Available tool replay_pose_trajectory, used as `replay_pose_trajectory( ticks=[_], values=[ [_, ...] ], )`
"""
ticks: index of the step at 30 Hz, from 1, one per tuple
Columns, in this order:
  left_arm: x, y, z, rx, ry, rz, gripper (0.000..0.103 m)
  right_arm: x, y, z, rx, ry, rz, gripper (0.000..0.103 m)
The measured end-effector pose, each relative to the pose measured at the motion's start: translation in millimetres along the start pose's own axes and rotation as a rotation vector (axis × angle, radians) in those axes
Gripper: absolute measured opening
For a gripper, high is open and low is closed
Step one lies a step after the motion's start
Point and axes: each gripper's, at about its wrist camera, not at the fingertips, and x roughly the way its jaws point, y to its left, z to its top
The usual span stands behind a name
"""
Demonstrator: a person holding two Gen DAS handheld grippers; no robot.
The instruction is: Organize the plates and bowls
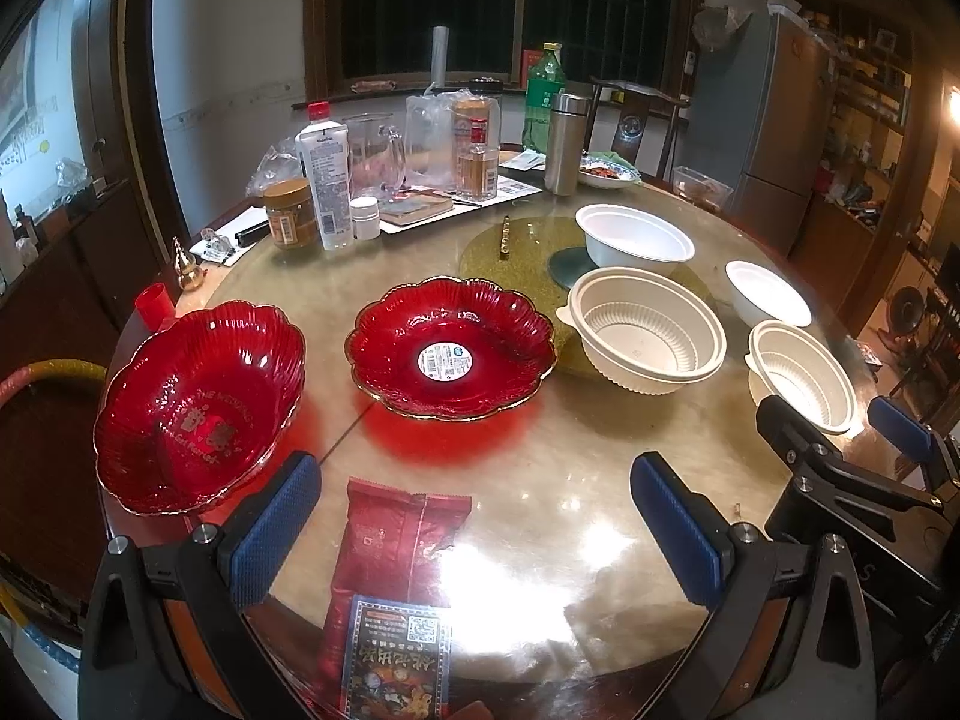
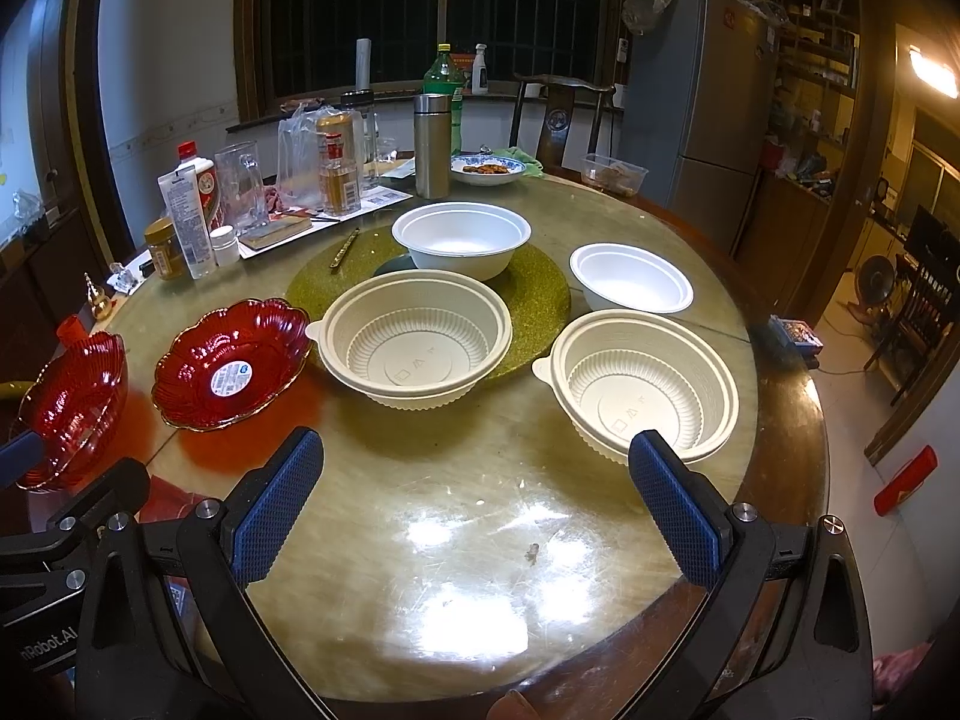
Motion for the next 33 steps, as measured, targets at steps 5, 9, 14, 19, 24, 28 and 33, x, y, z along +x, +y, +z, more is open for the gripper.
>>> replay_pose_trajectory(
  ticks=[5,9,14,19,24,28,33],
  values=[
    [-0.3,0.4,0.0,0.000,-0.001,0.000,0.103,0.0,0.0,0.0,0.001,0.000,0.001,0.103],
    [0.4,-0.9,-0.6,0.001,-0.002,0.000,0.103,0.0,0.0,0.0,0.000,0.000,0.002,0.103],
    [0.3,-0.9,-0.5,0.000,-0.003,0.000,0.103,0.0,0.4,0.0,0.000,0.002,0.001,0.103],
    [0.6,-0.9,-0.6,0.002,-0.003,0.002,0.103,0.0,0.2,0.0,0.001,0.001,0.000,0.103],
    [0.4,-1.3,-1.0,0.000,-0.005,0.003,0.103,-0.1,0.3,-0.2,-0.001,0.000,0.001,0.103],
    [-0.7,-0.7,-1.2,0.000,-0.006,0.008,0.103,0.2,3.1,-0.1,-0.006,-0.001,0.012,0.103],
    [-3.2,6.2,-0.3,-0.011,-0.007,0.017,0.103,-0.4,9.3,2.3,-0.014,-0.001,0.032,0.103]
  ],
)
